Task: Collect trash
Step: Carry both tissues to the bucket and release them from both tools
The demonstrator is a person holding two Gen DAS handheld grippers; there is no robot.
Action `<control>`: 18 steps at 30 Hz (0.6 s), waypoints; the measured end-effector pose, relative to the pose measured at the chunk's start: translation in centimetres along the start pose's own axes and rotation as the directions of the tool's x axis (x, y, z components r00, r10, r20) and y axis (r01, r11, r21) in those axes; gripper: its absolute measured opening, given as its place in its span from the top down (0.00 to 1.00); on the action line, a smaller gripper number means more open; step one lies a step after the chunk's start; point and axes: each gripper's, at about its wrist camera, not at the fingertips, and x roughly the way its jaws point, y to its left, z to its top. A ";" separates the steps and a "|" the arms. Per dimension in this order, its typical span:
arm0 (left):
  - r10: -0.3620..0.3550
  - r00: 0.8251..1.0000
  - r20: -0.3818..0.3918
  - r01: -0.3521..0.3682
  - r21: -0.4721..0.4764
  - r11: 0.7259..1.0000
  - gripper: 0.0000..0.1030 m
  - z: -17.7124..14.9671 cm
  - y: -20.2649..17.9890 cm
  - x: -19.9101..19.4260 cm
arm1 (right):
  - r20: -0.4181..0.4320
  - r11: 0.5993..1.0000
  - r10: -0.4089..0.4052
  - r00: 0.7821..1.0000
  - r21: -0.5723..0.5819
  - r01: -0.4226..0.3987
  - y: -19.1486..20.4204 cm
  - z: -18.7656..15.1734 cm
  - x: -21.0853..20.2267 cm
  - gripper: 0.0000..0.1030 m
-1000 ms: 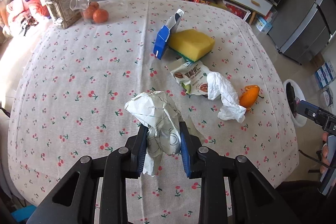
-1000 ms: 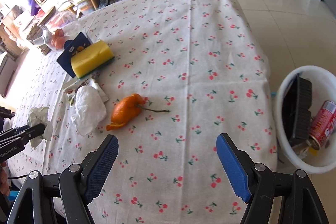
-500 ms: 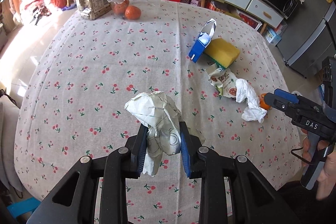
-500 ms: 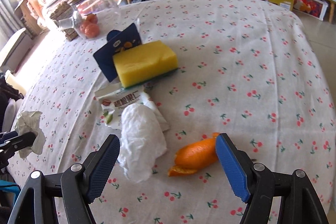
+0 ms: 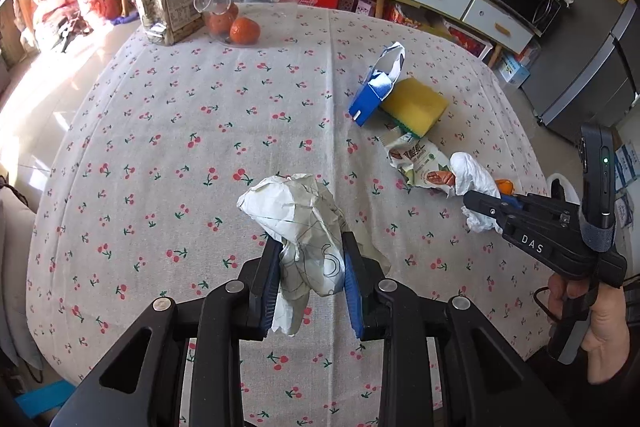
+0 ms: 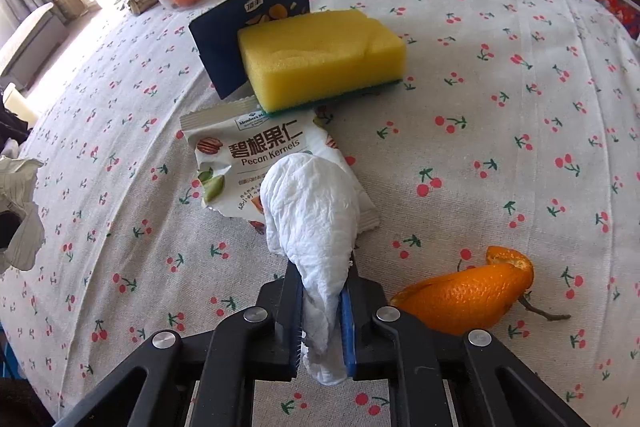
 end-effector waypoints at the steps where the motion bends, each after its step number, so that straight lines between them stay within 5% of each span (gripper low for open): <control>1: -0.003 1.000 0.003 0.003 0.003 1.000 0.71 0.1 -0.3 0.0 | 0.010 1.000 0.003 1.000 -0.001 -0.003 -0.1 0.0 -0.6 0.89; 18: -0.058 0.998 0.014 0.056 0.117 0.992 0.71 1.1 -8.7 0.3 | 0.109 0.990 -0.090 0.990 0.116 0.077 -7.6 -2.7 -10.4 0.89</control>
